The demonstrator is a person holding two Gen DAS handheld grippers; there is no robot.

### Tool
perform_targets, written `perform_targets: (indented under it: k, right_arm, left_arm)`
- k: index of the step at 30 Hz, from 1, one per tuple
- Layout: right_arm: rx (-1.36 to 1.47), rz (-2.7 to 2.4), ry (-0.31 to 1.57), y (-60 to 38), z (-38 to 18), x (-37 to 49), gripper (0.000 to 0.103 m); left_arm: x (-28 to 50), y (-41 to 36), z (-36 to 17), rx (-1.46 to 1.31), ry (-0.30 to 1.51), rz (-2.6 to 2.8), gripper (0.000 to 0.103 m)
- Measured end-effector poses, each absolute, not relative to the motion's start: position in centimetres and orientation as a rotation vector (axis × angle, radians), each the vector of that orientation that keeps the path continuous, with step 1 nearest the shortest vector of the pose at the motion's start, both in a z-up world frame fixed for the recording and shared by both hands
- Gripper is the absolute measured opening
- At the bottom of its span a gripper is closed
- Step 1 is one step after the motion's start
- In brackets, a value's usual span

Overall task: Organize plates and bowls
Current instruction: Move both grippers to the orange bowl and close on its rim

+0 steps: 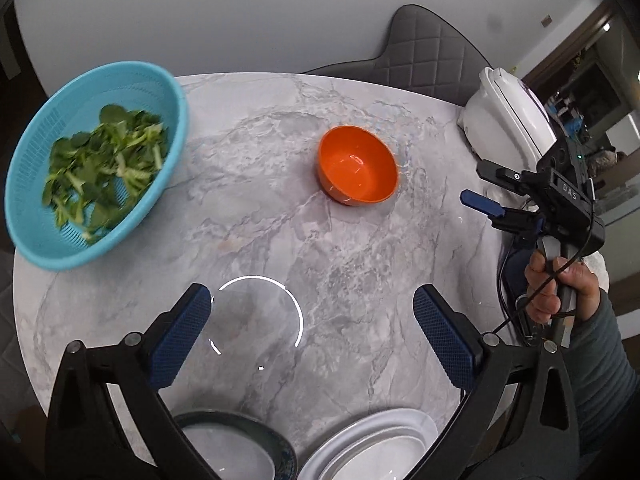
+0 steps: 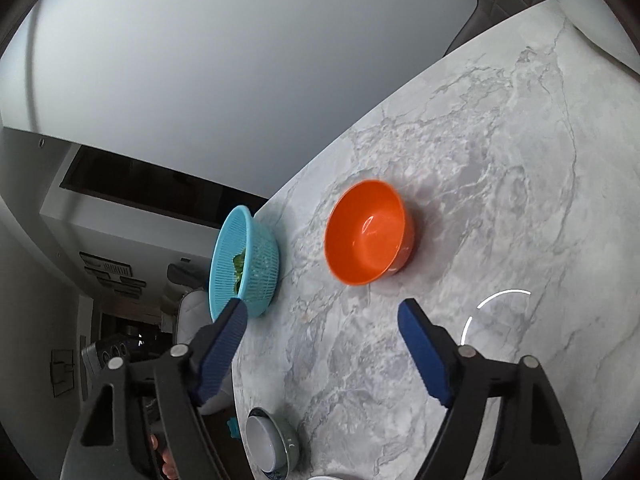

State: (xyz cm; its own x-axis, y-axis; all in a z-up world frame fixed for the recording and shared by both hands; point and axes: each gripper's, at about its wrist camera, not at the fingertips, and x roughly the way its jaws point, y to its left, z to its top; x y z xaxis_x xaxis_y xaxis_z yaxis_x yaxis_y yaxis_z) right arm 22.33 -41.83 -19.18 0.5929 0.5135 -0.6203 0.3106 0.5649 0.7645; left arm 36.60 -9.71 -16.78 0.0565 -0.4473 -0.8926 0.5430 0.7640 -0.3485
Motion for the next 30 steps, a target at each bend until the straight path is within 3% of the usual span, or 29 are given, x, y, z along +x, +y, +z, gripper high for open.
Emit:
perform_targets:
  k: [12, 16, 22, 27, 30]
  right_arm:
    - [1.049, 0.158, 1.076, -45.7, -24.3, 27.1, 0.078]
    - [1.073, 0.158, 1.107, -46.0, -25.9, 28.5, 0.066]
    - [1.027, 0.172, 1.193, -44.7, -27.6, 30.1, 0.066]
    - [1.038, 0.172, 1.203, -44.7, -28.8, 30.6, 0.065]
    - [1.022, 0.186, 1.205, -44.5, -29.1, 30.9, 0.058]
  left_arm:
    - [44.5, -19.2, -24.7, 0.053, 1.417, -0.737, 0.101]
    - [45.9, -20.3, -27.2, 0.038, 1.449, -0.722, 0.088]
    - [47.0, -21.9, -29.9, 0.017, 1.488, -0.755, 0.057]
    - [47.6, -22.9, -31.6, 0.008, 1.518, -0.791, 0.047]
    - [47.9, -23.4, -31.9, -0.003, 1.518, -0.821, 0.038]
